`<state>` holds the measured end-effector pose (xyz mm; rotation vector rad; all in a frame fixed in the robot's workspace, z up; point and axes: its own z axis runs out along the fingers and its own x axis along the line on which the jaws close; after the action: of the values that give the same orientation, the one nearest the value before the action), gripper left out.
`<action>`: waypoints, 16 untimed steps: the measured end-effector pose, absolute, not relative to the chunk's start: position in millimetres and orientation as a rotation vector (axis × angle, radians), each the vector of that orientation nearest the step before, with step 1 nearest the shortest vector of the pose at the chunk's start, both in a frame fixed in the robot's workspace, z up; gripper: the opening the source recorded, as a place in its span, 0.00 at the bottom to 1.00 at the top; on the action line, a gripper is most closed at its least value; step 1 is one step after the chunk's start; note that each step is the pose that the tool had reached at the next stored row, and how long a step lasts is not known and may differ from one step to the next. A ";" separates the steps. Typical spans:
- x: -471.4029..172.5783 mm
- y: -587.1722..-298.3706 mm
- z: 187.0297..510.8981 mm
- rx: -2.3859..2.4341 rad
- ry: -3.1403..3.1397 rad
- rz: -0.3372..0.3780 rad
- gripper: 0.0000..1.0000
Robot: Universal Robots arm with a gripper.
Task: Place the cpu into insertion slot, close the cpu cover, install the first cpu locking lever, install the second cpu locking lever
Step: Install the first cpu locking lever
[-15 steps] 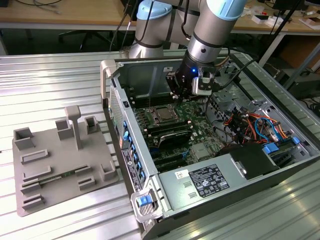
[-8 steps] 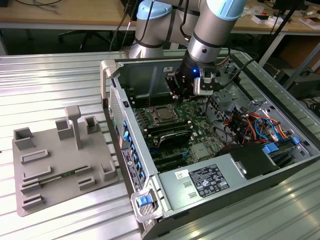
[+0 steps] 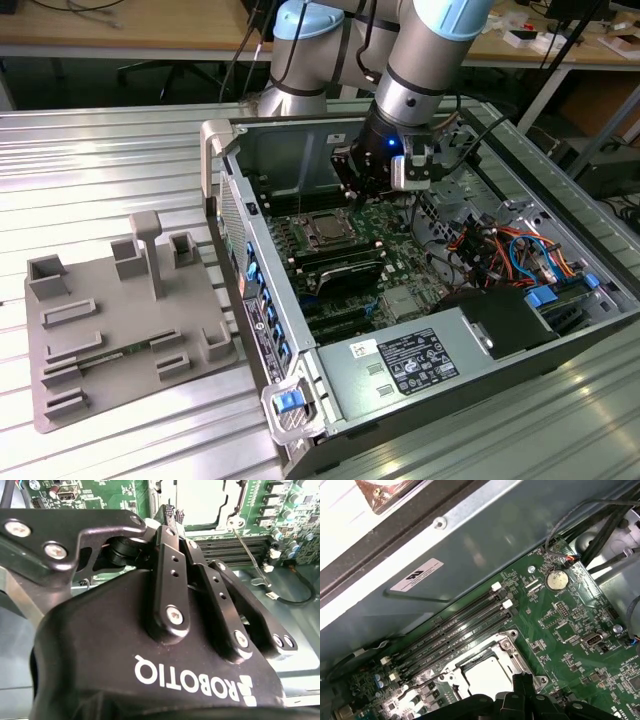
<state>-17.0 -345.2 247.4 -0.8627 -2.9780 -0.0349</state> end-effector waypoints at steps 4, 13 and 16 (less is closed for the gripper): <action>-17.0 -345.2 247.4 -0.810 -2.992 -0.034 0.11; -17.0 -345.2 247.4 -0.692 -3.021 -0.031 0.11; -17.0 -345.2 247.4 -0.656 -3.029 -0.030 0.11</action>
<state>-17.0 -345.2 247.4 -0.6555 -3.0289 -0.0305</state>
